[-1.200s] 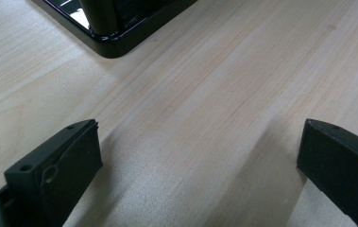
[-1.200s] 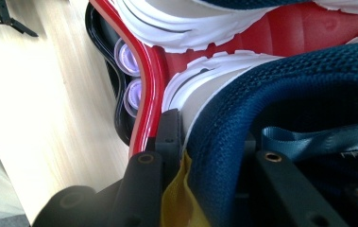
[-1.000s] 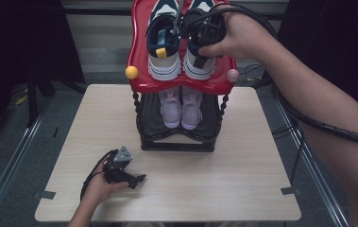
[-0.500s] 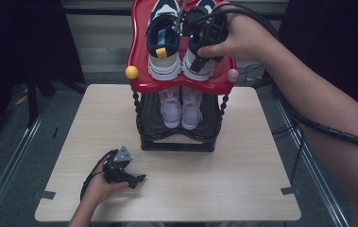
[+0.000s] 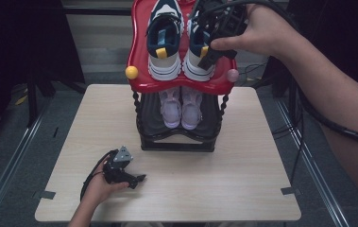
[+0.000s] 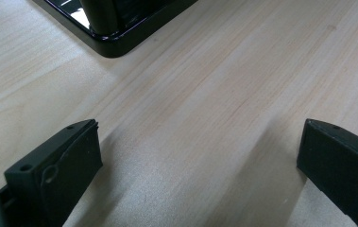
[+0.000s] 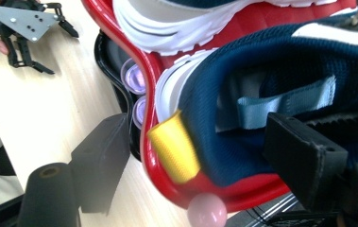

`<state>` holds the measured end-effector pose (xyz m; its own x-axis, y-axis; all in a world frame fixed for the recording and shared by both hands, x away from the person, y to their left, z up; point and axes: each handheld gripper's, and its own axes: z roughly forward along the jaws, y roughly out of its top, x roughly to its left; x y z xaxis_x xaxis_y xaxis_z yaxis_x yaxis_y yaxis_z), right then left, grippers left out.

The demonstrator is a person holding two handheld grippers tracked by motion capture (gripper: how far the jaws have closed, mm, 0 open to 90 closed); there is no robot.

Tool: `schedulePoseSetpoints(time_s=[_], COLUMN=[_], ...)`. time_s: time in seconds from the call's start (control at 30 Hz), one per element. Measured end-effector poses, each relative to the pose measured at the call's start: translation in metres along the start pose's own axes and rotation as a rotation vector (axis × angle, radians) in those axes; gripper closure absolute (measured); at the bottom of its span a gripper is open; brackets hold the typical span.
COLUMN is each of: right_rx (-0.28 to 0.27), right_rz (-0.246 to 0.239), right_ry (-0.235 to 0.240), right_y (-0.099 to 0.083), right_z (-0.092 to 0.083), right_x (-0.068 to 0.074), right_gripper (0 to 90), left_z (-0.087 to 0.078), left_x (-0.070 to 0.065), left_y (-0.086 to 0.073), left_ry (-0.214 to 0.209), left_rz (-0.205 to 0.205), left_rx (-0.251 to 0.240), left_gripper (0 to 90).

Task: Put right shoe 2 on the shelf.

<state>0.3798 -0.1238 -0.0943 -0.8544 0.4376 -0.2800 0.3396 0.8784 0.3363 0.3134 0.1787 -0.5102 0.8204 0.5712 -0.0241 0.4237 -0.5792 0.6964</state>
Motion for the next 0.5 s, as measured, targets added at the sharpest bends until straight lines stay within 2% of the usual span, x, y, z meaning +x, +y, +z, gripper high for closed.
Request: schedulePoseSetpoints(time_s=[0.23,0.5], right_rx=[0.012,0.032], right_rz=[-0.004,0.002], right_ry=[0.017,0.008], right_y=[-0.009,-0.023], right_z=[-0.010,-0.021], right_x=[-0.001,0.000], right_gripper=[15.0,14.8], left_z=[0.000,0.001], left_x=[0.000,0.000], left_y=[0.000,0.000], left_ry=[-0.001,-0.002], left_rz=[-0.002,-0.001], left_rx=[-0.002,-0.003], left_gripper=[0.0,0.0])
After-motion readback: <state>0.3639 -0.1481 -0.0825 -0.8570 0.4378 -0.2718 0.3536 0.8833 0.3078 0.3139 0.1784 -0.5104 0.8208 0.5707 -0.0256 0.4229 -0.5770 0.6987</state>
